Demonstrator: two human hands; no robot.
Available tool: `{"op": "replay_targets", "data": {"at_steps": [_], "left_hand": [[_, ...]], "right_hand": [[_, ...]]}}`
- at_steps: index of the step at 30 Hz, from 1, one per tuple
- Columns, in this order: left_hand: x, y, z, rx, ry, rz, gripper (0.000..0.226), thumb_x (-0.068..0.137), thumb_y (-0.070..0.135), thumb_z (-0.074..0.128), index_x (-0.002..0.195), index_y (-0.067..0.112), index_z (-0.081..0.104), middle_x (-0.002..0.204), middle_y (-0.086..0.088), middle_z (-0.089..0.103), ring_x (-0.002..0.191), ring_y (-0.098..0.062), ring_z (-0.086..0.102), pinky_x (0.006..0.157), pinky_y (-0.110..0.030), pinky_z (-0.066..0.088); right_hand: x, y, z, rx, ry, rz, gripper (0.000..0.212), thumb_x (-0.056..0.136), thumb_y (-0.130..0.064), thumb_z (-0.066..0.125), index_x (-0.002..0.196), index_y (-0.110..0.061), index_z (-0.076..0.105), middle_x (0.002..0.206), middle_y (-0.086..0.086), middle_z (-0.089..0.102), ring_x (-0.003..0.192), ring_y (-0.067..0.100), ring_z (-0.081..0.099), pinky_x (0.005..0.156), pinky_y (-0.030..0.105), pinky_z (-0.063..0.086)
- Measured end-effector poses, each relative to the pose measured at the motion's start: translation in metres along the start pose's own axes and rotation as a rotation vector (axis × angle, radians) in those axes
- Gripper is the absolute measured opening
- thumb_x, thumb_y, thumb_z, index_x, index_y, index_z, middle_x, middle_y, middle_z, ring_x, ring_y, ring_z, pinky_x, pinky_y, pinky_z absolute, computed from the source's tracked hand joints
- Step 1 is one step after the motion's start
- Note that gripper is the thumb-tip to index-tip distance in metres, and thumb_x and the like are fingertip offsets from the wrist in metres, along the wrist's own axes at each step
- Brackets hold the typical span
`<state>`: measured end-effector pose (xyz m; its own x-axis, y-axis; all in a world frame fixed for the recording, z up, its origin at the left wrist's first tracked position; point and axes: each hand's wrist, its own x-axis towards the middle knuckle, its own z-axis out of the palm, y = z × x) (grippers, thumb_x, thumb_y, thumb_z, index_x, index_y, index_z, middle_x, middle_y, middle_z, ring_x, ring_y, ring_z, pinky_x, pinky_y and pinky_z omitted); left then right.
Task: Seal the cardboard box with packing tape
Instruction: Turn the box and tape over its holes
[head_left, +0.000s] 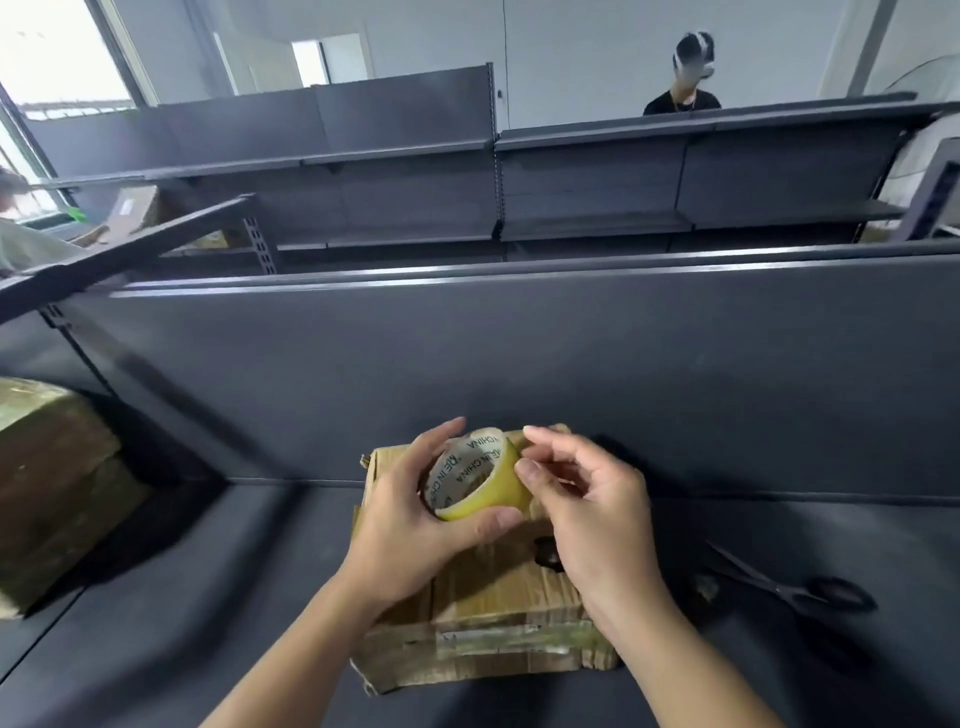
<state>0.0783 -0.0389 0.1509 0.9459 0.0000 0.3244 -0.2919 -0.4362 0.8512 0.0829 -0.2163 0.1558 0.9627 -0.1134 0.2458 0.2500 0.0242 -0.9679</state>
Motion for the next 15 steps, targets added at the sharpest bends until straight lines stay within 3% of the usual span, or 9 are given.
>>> {"op": "replay_targets", "data": {"at_steps": [8,15], "left_hand": [[0.008,-0.012,-0.001,-0.045,-0.037,-0.007,0.095,0.055,0.055,0.091,0.140,0.032,0.057,0.117,0.022,0.070,0.110,-0.003,0.069,0.089,-0.012,0.052],[0.017,-0.019,-0.002,-0.046,-0.043,-0.029,0.094,0.055,0.054,0.092,0.140,0.033,0.057,0.115,0.018,0.072,0.111,-0.002,0.068,0.092,-0.015,0.052]], "right_hand": [[0.004,0.006,0.007,-0.119,0.017,-0.040,0.021,0.093,-0.011,0.070,0.101,-0.029,0.078,0.096,-0.018,0.075,0.097,0.000,0.069,0.084,0.022,0.056],[0.003,0.010,0.023,-0.350,0.061,-0.186,0.026,0.098,-0.007,0.058,0.106,-0.028,0.072,0.104,-0.017,0.071,0.101,-0.002,0.065,0.079,0.004,0.045]]}}
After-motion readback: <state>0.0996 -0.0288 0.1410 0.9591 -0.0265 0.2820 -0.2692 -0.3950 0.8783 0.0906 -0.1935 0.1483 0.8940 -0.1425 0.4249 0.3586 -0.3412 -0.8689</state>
